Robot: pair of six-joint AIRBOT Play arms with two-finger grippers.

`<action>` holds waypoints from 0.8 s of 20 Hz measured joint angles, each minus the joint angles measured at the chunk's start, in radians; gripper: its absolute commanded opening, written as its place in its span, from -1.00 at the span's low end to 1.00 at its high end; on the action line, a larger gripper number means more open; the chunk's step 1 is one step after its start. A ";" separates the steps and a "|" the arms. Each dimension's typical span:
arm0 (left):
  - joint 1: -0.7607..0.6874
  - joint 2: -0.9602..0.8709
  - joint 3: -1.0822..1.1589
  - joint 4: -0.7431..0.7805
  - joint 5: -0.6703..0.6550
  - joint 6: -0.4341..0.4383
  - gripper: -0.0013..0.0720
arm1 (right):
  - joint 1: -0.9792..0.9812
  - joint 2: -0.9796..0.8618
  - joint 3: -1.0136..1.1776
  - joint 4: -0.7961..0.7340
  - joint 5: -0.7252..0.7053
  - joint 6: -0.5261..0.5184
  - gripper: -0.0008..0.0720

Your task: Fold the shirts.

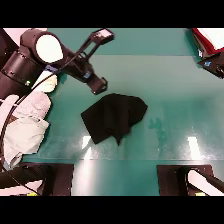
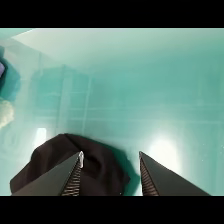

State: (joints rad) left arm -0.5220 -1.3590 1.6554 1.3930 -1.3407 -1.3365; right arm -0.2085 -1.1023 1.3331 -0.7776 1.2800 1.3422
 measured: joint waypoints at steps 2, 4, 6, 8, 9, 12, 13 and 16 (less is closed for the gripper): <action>0.060 0.032 -0.050 -0.014 -0.029 -0.046 0.94 | 0.000 0.000 0.000 0.000 0.003 0.000 0.14; 0.108 0.071 -0.156 -0.086 -0.041 -0.068 0.95 | 0.000 0.000 0.000 0.000 0.003 0.000 0.14; 0.133 0.107 -0.305 -0.152 -0.039 -0.079 0.95 | 0.000 0.000 0.000 0.000 0.003 0.000 0.14; 0.149 0.142 -0.477 -0.195 -0.008 -0.086 0.95 | 0.000 0.000 0.000 -0.001 0.003 0.000 0.14; 0.154 0.156 -0.562 -0.207 0.013 -0.089 0.95 | 0.000 0.000 0.000 -0.001 0.003 0.000 0.14; 0.161 0.179 -0.760 -0.247 0.089 -0.099 0.95 | 0.000 0.000 0.000 -0.001 0.004 0.000 0.14; 0.162 0.183 -0.807 -0.264 0.121 -0.101 0.95 | 0.000 0.000 0.000 -0.001 0.004 0.000 0.14; 0.164 0.188 -0.919 -0.334 0.226 -0.103 0.95 | 0.000 0.000 0.000 -0.001 0.006 0.000 0.14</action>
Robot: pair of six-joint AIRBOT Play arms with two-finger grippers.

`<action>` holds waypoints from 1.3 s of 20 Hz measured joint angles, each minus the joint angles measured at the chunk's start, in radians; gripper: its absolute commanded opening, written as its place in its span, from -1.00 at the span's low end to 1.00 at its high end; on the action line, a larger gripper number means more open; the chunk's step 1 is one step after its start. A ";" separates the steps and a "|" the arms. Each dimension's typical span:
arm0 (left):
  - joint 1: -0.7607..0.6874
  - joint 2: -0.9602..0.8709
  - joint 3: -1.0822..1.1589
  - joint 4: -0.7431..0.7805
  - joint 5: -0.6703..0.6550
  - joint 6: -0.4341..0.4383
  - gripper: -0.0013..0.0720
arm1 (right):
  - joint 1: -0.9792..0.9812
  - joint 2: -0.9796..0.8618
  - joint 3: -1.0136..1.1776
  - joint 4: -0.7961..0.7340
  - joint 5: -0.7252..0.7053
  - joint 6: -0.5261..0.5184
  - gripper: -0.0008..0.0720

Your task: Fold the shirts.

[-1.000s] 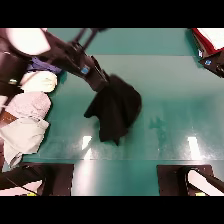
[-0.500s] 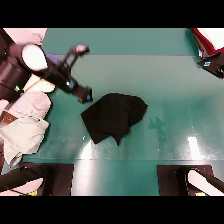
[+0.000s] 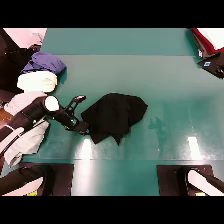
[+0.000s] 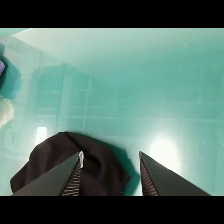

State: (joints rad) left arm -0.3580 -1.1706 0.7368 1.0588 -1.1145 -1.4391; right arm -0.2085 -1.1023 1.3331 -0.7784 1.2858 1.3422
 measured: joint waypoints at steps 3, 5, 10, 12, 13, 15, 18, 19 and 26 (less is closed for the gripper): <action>0.003 0.005 -0.063 -0.084 0.085 -0.004 0.94 | 0.000 0.000 0.000 0.000 0.000 0.000 0.14; 0.002 0.006 -0.088 -0.133 0.129 0.000 0.94 | 0.000 0.000 0.000 0.000 0.000 0.000 0.14; 0.002 0.000 -0.115 -0.215 0.269 0.015 -0.67 | 0.000 0.000 0.000 0.000 0.006 0.000 0.01; 0.002 0.002 -0.112 -0.243 0.285 0.015 -0.90 | 0.000 0.000 0.000 -0.006 0.023 0.000 0.01; 0.002 0.002 -0.103 -0.245 0.284 0.016 -0.90 | 0.002 -0.001 0.000 -0.014 0.035 0.000 0.01; 0.002 0.003 -0.057 -0.222 0.254 0.016 -0.90 | 0.014 -0.011 -0.004 -0.046 0.071 0.000 0.01; 0.001 0.003 0.071 -0.133 0.158 0.016 -0.90 | 0.061 -0.039 -0.071 -0.081 0.119 -0.001 0.11; 0.002 0.003 0.120 -0.101 0.132 0.016 -0.90 | 0.087 -0.055 -0.115 -0.088 0.124 -0.010 0.40; 0.002 0.003 0.377 0.011 0.029 0.015 -0.90 | 0.321 -0.278 -0.380 0.029 0.006 -0.095 0.54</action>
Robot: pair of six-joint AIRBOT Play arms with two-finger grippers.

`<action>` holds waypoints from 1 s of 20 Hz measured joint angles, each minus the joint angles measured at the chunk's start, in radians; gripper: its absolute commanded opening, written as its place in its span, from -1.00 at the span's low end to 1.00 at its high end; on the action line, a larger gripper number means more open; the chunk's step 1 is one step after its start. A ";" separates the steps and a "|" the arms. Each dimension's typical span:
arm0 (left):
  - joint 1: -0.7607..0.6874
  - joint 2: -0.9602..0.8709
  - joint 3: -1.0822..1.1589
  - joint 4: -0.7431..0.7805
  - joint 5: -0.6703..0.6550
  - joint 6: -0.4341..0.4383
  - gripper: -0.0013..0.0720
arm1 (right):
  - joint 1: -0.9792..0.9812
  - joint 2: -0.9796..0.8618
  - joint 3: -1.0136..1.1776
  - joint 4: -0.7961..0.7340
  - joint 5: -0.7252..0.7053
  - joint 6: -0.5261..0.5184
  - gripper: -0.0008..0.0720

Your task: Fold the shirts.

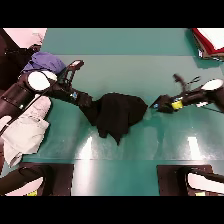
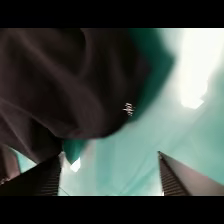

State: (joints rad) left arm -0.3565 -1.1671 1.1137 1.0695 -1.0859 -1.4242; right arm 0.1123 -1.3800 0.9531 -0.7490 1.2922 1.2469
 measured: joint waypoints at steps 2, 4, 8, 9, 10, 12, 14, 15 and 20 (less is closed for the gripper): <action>0.000 0.000 0.021 0.009 -0.007 -0.004 -0.90 | 0.059 -0.071 -0.013 0.050 -0.051 -0.025 0.37; 0.000 0.000 0.032 0.014 -0.011 -0.010 -0.90 | 0.105 -0.126 0.000 0.081 -0.083 -0.040 -0.54; 0.000 0.000 0.061 0.028 -0.021 -0.021 -0.90 | 0.142 -0.164 0.052 0.103 -0.101 -0.055 -0.91; 0.000 0.004 0.088 0.044 -0.028 -0.028 -0.90 | 0.137 -0.149 0.071 0.105 -0.099 -0.057 -0.92; 0.000 0.012 0.123 0.064 -0.035 -0.035 -0.90 | 0.122 -0.119 0.097 0.106 -0.090 -0.058 -0.92; 0.000 0.041 0.222 0.111 -0.051 -0.047 -0.90 | 0.083 -0.037 0.171 0.084 -0.065 -0.058 -0.92; 0.000 0.080 0.346 0.146 -0.066 -0.055 -0.90 | 0.037 0.061 0.279 0.039 -0.039 -0.051 -0.92; 0.000 0.100 0.407 0.158 -0.075 -0.057 -0.90 | 0.015 0.109 0.342 0.006 -0.021 -0.042 -0.92; 0.000 0.193 0.687 0.161 -0.127 -0.064 -0.90 | -0.056 0.310 0.613 -0.115 0.049 -0.005 -0.92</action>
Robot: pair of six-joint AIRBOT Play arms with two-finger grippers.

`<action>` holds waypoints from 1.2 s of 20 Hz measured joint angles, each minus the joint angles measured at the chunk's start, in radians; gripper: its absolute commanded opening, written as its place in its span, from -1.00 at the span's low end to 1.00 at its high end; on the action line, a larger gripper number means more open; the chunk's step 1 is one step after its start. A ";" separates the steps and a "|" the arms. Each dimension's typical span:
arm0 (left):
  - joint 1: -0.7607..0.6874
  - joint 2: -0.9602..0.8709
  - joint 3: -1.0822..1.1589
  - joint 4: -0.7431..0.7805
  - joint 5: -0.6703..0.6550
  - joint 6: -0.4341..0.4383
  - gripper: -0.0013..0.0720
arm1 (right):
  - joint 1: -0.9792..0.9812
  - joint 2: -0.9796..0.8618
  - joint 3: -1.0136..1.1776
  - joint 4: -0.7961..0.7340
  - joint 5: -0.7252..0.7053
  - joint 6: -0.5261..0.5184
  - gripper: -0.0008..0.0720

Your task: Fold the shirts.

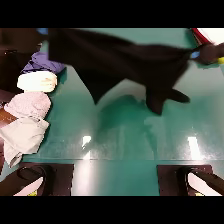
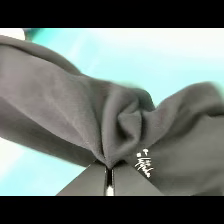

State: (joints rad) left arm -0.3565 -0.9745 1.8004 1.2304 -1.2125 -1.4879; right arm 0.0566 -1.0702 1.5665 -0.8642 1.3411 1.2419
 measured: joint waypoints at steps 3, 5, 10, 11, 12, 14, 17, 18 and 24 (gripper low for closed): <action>0.000 0.044 0.118 -0.036 -0.036 -0.001 -0.90 | -0.015 0.096 0.123 -0.085 0.040 0.032 -0.92; 0.000 0.061 0.190 -0.081 -0.066 -0.004 -0.90 | -0.020 0.141 0.192 -0.135 0.071 0.051 -0.92; 0.000 0.085 0.276 -0.219 -0.132 -0.014 -0.90 | -0.023 0.161 0.338 -0.186 0.188 0.116 -0.92; 0.000 0.087 0.268 -0.225 -0.151 -0.019 -0.90 | -0.023 0.145 0.362 -0.186 0.224 0.137 -0.92; 0.000 0.089 0.243 -0.226 -0.179 -0.025 -0.90 | -0.023 0.122 0.376 -0.181 0.264 0.154 -0.92; -0.001 0.090 0.147 -0.186 -0.231 -0.037 -0.90 | -0.023 0.059 0.367 -0.135 0.338 0.182 -0.92; 0.000 0.089 -0.114 -0.039 -0.241 -0.051 -0.90 | -0.018 -0.040 0.255 -0.049 0.366 0.186 -0.92; 0.000 0.089 -0.220 0.003 -0.203 -0.053 -0.90 | -0.010 -0.075 0.198 -0.027 0.352 0.169 -0.92; 0.037 0.000 -0.670 0.127 0.202 -0.113 -0.90 | 0.023 -0.291 -0.082 -0.099 0.056 0.095 -0.91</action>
State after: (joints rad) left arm -0.3199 -0.9745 1.1301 1.3571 -1.0103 -1.6005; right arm 0.0792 -1.3613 1.4849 -0.9634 1.3972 1.3373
